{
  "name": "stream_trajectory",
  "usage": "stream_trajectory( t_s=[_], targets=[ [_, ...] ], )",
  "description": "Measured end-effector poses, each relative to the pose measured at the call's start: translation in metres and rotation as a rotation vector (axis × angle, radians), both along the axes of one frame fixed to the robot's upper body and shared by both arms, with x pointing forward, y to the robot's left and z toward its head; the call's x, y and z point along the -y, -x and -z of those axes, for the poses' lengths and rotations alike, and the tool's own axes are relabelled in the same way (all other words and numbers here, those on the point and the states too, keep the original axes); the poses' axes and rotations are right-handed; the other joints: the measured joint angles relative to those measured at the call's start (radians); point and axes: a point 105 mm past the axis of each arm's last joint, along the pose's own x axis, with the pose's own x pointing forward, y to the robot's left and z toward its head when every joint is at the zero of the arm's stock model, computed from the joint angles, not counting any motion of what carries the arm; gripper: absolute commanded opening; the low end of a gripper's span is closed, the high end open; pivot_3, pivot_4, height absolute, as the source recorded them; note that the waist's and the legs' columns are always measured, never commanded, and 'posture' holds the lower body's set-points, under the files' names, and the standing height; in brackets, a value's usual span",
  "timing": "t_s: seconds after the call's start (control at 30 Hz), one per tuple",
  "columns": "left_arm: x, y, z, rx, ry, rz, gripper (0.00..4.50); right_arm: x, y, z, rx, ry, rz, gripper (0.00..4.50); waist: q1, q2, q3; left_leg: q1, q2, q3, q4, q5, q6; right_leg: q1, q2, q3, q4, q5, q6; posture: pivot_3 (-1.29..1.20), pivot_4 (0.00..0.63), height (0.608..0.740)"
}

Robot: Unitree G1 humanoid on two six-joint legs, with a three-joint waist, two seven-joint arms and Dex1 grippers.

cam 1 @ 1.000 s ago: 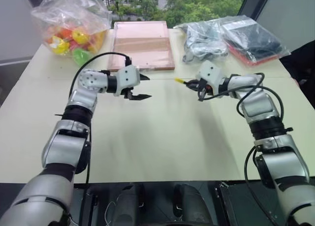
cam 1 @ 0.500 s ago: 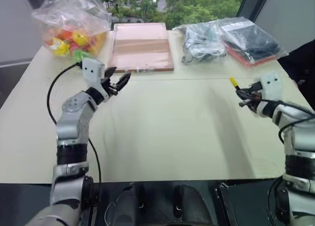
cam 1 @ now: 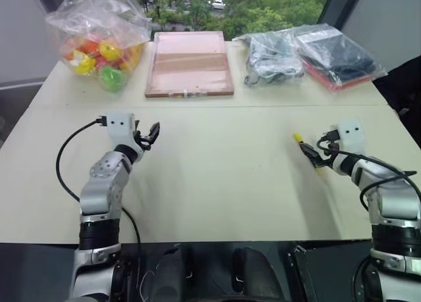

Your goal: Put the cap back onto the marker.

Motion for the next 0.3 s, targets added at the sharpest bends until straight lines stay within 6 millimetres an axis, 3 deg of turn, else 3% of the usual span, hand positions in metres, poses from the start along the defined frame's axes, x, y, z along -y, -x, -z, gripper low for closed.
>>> stream_trajectory(
  t_s=[0.1,0.23,0.3],
  targets=[
    [-0.005,0.0,-0.001,0.004,0.0,-0.019,3.36,0.003,-0.004,-0.009,0.036,0.0,0.001,4.46,-0.001,0.0,0.0,0.0,0.0,0.0,0.0,0.0,0.0,0.0,0.0,0.0,0.0,0.0,0.0,0.0,0.15,0.74],
    [-0.03,0.005,-0.018,0.05,-0.041,-0.074,3.36,0.042,-0.008,-0.049,0.165,0.069,0.093,4.46,0.003,0.0,0.0,0.0,0.0,0.0,0.0,0.0,0.0,0.0,0.0,0.0,-0.001,0.0,0.0,0.0,0.15,0.74],
    [-0.04,0.013,-0.022,0.061,-0.071,-0.084,3.36,0.059,-0.004,-0.055,0.194,0.109,0.112,4.46,0.001,-0.001,0.0,0.0,0.0,0.001,-0.001,0.0,0.0,0.0,0.0,0.0,-0.002,0.0,0.0,0.0,0.15,0.74]
  ],
)
